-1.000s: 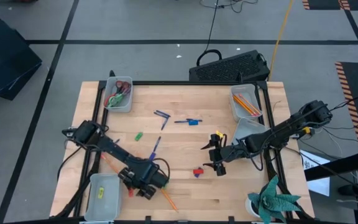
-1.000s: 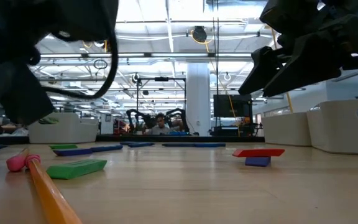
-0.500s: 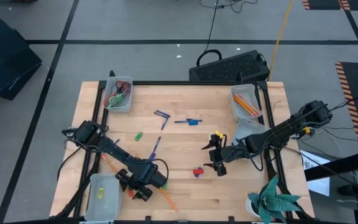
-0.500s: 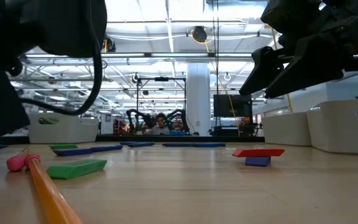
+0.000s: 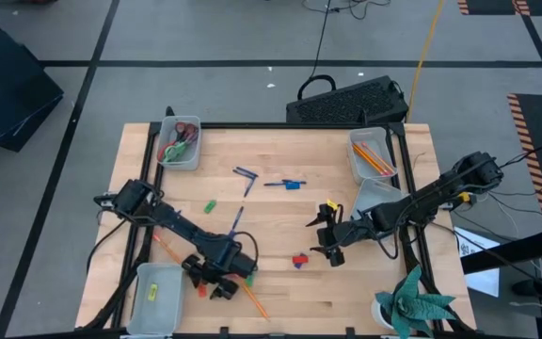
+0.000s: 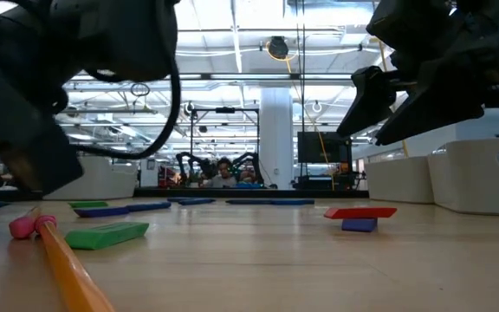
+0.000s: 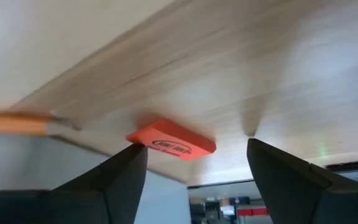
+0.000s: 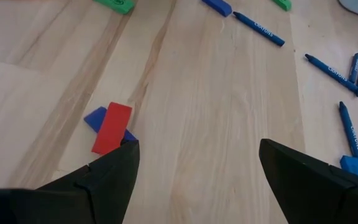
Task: Sort crayons/erasers/pens/pencils in bins
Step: Put the orange eraser into the bottom left gray bin
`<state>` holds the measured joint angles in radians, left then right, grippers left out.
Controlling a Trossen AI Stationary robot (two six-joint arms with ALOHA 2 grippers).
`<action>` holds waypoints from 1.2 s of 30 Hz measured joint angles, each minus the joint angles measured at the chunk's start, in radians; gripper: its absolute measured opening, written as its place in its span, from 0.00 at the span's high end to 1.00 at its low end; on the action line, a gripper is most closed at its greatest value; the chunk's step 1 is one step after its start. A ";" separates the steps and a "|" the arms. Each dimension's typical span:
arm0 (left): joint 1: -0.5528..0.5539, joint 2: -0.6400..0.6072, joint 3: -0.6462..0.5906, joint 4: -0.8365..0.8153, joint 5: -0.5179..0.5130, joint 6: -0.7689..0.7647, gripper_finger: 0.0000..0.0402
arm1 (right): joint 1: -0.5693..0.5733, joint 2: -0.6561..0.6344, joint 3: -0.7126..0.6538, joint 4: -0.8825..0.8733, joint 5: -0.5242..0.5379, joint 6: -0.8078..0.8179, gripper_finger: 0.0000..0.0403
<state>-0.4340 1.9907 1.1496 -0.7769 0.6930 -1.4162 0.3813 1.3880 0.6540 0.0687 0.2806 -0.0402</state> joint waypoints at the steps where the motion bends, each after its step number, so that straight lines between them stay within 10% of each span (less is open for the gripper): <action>1: 0.003 0.000 0.007 0.001 -0.014 0.007 0.34 | 0.000 0.000 0.000 0.000 0.000 -0.005 0.19; 14: 0.002 -0.009 0.104 -0.055 -0.183 0.014 0.49 | 0.000 0.000 0.000 0.001 0.000 -0.032 0.19; 25: -0.002 -0.002 0.104 0.006 -0.146 -0.070 0.41 | 0.000 0.000 -0.001 0.002 -0.051 -0.025 0.19; 36: 0.026 0.034 0.106 -0.039 -0.138 -0.052 0.80 | 0.023 0.000 -0.001 -0.022 -0.051 -0.030 0.19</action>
<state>-0.4082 2.0247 1.2560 -0.8155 0.5546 -1.4682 0.4045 1.3883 0.6533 0.0467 0.2298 -0.0703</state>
